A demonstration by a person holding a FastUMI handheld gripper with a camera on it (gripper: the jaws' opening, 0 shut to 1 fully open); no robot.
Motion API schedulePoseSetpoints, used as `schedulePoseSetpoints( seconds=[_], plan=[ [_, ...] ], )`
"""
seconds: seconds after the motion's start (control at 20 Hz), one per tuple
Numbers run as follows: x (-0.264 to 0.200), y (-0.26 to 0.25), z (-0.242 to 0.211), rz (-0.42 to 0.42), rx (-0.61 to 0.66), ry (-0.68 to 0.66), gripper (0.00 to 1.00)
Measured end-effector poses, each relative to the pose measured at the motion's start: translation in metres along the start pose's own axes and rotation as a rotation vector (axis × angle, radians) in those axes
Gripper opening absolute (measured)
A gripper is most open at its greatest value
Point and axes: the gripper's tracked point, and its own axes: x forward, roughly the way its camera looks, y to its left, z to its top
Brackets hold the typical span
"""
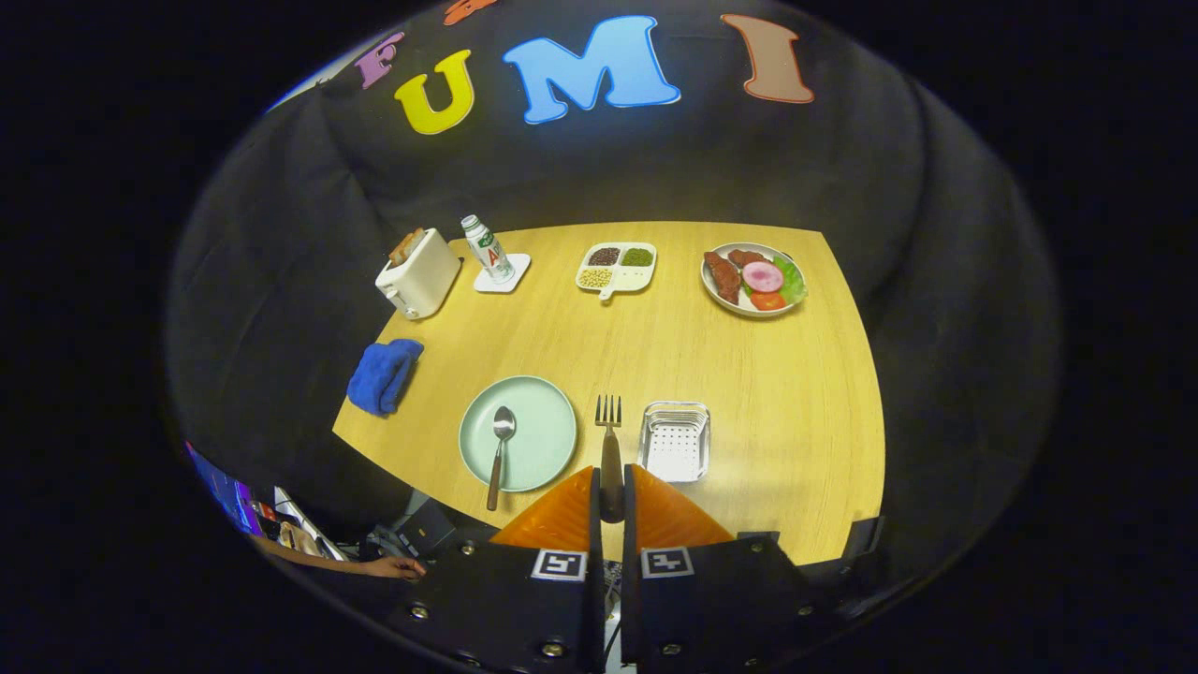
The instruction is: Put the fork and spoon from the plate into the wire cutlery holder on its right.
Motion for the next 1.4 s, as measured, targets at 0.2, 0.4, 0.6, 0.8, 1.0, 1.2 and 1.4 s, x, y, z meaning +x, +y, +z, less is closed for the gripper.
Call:
schedulePoseSetpoints(
  seconds=[0.2, 0.4, 0.6, 0.8, 1.0, 1.2, 1.4],
  plan=[
    [0.0, -0.025, -0.015, -0.043, 0.011, 0.031, 0.07],
    [0.022, -0.035, -0.028, -0.052, 0.028, 0.077, 0.07],
    [0.047, -0.043, -0.032, -0.076, 0.005, 0.107, 0.07],
    [0.07, -0.048, -0.034, -0.097, -0.021, 0.142, 0.07],
    [0.087, -0.057, -0.034, -0.15, -0.056, 0.159, 0.07],
    [0.087, -0.056, -0.024, -0.163, -0.081, 0.143, 0.07],
    [0.075, -0.06, -0.019, -0.197, -0.114, 0.116, 0.16]
  ],
)
